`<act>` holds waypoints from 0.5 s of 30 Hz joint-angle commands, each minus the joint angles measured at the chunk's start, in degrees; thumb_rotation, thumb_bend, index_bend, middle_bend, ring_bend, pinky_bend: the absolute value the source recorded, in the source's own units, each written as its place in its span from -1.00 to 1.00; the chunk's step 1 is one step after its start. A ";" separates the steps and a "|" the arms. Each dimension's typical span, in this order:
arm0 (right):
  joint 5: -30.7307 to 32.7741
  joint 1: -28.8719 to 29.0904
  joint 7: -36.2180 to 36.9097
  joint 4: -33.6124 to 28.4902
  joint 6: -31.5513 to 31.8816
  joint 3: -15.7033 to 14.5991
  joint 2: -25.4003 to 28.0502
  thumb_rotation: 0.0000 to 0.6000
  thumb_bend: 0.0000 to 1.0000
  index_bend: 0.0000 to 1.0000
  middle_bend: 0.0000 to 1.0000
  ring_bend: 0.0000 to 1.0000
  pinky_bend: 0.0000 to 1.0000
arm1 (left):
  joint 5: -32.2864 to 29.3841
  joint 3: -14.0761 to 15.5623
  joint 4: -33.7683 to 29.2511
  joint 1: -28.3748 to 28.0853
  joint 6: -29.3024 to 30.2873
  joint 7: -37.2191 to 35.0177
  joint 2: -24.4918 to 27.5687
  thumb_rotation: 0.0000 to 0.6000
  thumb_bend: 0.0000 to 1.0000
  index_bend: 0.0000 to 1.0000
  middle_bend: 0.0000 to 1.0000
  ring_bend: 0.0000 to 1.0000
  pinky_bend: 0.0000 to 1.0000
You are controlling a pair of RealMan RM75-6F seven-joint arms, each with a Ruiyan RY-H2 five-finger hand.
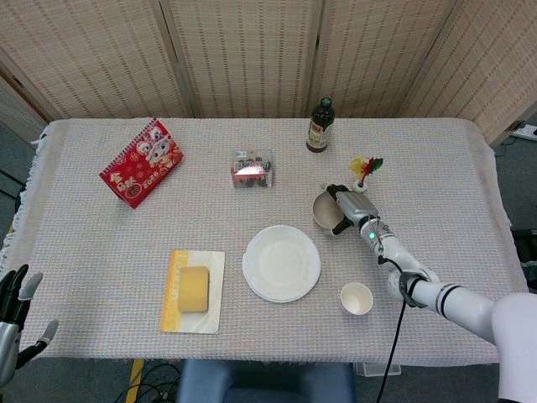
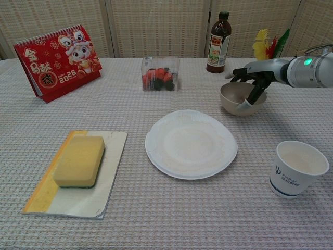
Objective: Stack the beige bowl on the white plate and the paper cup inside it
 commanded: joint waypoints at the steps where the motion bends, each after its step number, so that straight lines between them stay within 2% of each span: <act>1: -0.86 -0.57 -0.18 -0.80 1.62 0.25 0.14 1.00 -0.43 -0.92 -0.71 -0.53 -0.14 | 0.13 0.00 0.02 -0.08 -0.08 0.13 -0.11 1.00 -0.37 -1.00 -1.00 -1.00 -0.48; 7: -2.25 -2.05 0.23 -5.46 5.37 1.71 3.08 1.00 -0.42 -0.92 -0.68 -0.51 -0.12 | 0.14 -0.03 0.01 -0.41 -0.76 0.72 -0.38 1.00 -0.37 -1.00 -1.00 -1.00 -0.48; 15: -5.19 -4.18 0.15 -17.52 9.19 2.84 9.68 1.00 -0.47 -0.92 -0.68 -0.51 -0.12 | 0.25 -0.03 -0.09 -0.75 -1.46 1.86 -0.87 1.00 -0.37 -1.00 -1.00 -1.00 -0.48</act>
